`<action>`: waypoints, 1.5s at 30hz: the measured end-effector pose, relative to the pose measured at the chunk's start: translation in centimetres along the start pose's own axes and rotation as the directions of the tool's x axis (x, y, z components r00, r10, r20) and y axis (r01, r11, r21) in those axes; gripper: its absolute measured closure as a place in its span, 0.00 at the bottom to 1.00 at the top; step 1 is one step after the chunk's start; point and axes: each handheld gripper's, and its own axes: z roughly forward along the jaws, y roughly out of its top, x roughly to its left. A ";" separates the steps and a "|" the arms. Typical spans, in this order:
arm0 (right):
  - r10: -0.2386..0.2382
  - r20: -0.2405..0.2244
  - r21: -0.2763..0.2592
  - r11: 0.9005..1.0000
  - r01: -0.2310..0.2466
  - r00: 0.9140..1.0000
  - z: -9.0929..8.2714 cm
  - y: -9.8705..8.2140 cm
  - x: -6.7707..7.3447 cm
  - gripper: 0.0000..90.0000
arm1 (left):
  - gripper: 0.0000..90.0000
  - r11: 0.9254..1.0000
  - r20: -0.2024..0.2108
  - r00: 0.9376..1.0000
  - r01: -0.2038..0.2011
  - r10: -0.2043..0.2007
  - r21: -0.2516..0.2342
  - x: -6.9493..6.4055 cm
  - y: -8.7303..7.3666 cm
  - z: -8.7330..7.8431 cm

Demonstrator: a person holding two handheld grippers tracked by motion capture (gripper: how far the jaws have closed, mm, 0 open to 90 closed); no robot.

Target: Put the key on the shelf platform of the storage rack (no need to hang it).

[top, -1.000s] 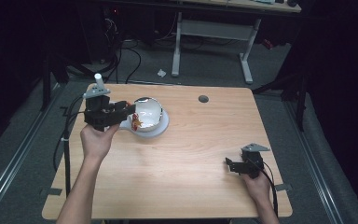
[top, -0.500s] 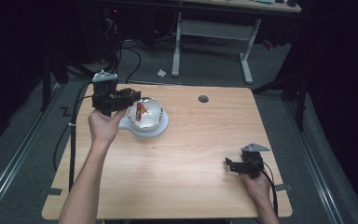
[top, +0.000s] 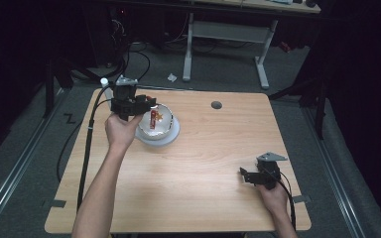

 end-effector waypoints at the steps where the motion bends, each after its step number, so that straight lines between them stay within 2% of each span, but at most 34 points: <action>1: 0.000 0.000 0.000 1.000 0.000 1.000 0.0 0.0 0.0 0.18 | 0.63 1.000 -0.007 1.000 -0.002 0.002 -0.002 0.1 -0.1 0.2; 3: 0.000 0.000 0.000 1.000 0.000 1.000 0.0 0.0 0.0 0.18 | 0.63 1.000 -0.005 1.000 -0.009 0.009 -0.003 0.1 -0.2 0.3; 4: 0.000 0.000 0.000 1.000 0.000 1.000 0.0 0.0 0.0 0.18 | 0.63 0.998 0.028 0.999 -0.029 0.030 -0.054 0.2 -0.5 1.0; 5: 0.000 0.000 0.000 1.000 0.000 1.000 0.0 0.0 0.0 0.18 | 0.63 1.000 -0.023 0.999 -0.023 0.022 -0.014 0.3 -0.7 0.8; 7: 0.000 0.000 0.000 1.000 0.000 1.000 0.0 0.0 0.0 0.18 | 0.63 0.999 -0.034 0.999 -0.040 0.040 -0.018 0.6 -0.9 1.1; 9: 0.000 0.000 0.000 1.000 0.000 1.000 0.0 0.0 0.0 0.18 | 0.63 0.999 -0.036 0.999 -0.039 0.038 -0.018 0.8 -0.9 1.2; 10: 0.000 0.000 0.000 1.000 0.000 1.000 0.0 0.0 0.0 0.18 | 0.63 1.000 -0.043 0.999 -0.020 0.020 -0.014 1.0 -0.9 1.6; 16: 0.000 0.000 0.000 1.000 0.000 1.000 0.0 0.0 0.0 0.18 | 0.63 1.000 -0.060 0.998 0.009 -0.010 -0.012 2.2 -1.0 2.6; 17: 0.000 0.000 0.000 1.000 0.000 1.000 0.0 0.0 0.0 0.18 | 0.63 0.999 -0.011 1.000 0.001 -0.002 -0.052 2.3 -1.0 3.1; 18: 0.000 0.000 0.000 1.000 0.000 1.000 0.0 0.0 0.0 0.18 | 0.63 0.998 -0.008 0.999 -0.034 0.034 -0.050 2.7 -0.9 3.1; 19: 0.000 0.000 0.000 1.000 0.000 1.000 0.0 0.0 0.0 0.18 | 0.63 0.998 -0.008 0.999 -0.034 0.034 -0.050 2.7 -0.9 3.1; 20: 0.000 0.000 0.000 1.000 0.000 1.000 0.0 0.0 0.0 0.18 | 0.63 1.000 -0.062 0.998 0.019 -0.020 -0.017 2.6 -1.4 3.0; 23: 0.000 0.000 0.000 1.000 0.000 1.000 0.0 0.0 0.0 0.18 | 0.63 0.999 -0.065 0.997 0.031 -0.032 -0.018 3.1 -1.6 3.3; 27: 0.000 0.000 0.000 1.000 0.000 1.000 0.0 0.0 0.0 0.18 | 0.63 0.999 -0.073 0.997 0.030 -0.031 -0.019 3.5 -1.9 3.6; 31: 0.000 0.000 0.000 1.000 0.000 1.000 0.0 0.0 0.0 0.18 | 0.63 0.999 -0.093 0.994 0.047 -0.048 -0.020 4.1 -2.0 4.2; 40: 0.000 0.000 0.000 1.000 0.000 1.000 0.0 0.0 0.0 0.18 | 0.63 1.000 -0.107 0.994 0.024 -0.025 -0.016 4.7 -2.8 4.9; 42: 0.000 0.000 0.000 1.000 0.000 1.000 0.0 0.0 0.0 0.18 | 0.63 0.999 -0.114 0.993 0.036 -0.037 -0.012 5.0 -2.9 5.2; 43: 0.000 0.000 0.000 1.000 0.000 1.000 0.0 0.0 0.0 0.18 | 0.63 1.000 -0.115 0.993 0.027 -0.028 -0.011 5.1 -3.0 5.3; 45: 0.000 0.000 0.000 1.000 0.000 1.000 0.0 0.0 0.0 0.18 | 0.63 0.999 -0.123 0.992 0.034 -0.035 -0.010 5.3 -3.1 5.5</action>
